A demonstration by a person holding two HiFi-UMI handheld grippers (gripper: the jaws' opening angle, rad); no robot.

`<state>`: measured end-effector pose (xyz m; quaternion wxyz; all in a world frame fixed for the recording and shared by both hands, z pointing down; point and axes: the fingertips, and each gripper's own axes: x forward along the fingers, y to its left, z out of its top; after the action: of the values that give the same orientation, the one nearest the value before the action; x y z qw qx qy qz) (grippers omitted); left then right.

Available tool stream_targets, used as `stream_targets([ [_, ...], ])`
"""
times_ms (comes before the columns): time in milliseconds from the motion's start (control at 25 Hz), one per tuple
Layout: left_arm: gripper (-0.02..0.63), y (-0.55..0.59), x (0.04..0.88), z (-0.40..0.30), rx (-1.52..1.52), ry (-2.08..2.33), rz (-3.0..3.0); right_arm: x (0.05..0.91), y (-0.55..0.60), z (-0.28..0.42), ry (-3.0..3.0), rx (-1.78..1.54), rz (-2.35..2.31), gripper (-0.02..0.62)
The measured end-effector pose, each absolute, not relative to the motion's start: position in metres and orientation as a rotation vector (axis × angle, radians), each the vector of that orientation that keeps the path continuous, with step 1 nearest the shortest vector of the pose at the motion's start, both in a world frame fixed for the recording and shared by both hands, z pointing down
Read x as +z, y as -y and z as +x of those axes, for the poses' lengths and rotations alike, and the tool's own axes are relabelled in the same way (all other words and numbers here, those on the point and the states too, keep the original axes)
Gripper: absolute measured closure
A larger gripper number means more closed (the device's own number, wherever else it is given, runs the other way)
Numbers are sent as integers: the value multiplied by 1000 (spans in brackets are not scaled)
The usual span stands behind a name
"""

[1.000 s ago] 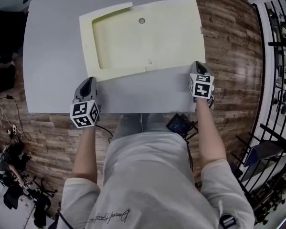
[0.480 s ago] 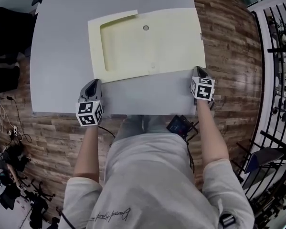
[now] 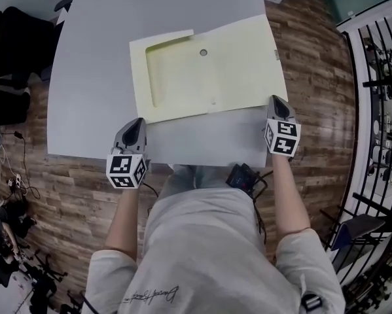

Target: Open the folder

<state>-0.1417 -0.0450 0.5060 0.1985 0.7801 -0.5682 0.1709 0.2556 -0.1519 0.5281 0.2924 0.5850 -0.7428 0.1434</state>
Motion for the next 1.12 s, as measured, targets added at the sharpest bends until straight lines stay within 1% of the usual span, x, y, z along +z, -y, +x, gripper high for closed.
stream_targets([
  [280, 597, 37, 473, -120, 407, 1533, 2246, 455, 148, 184, 2238, 265, 1411, 572],
  [560, 597, 29, 433, -95, 326, 1463, 2344, 416, 110, 103, 2445, 270, 1151, 572],
  [880, 597, 33, 406, -91, 265, 1486, 2347, 400, 71, 34, 2590, 312, 914, 572],
  [1120, 597, 27, 404, -85, 272, 1500, 2346, 401, 65, 9, 2621, 363, 858, 572],
])
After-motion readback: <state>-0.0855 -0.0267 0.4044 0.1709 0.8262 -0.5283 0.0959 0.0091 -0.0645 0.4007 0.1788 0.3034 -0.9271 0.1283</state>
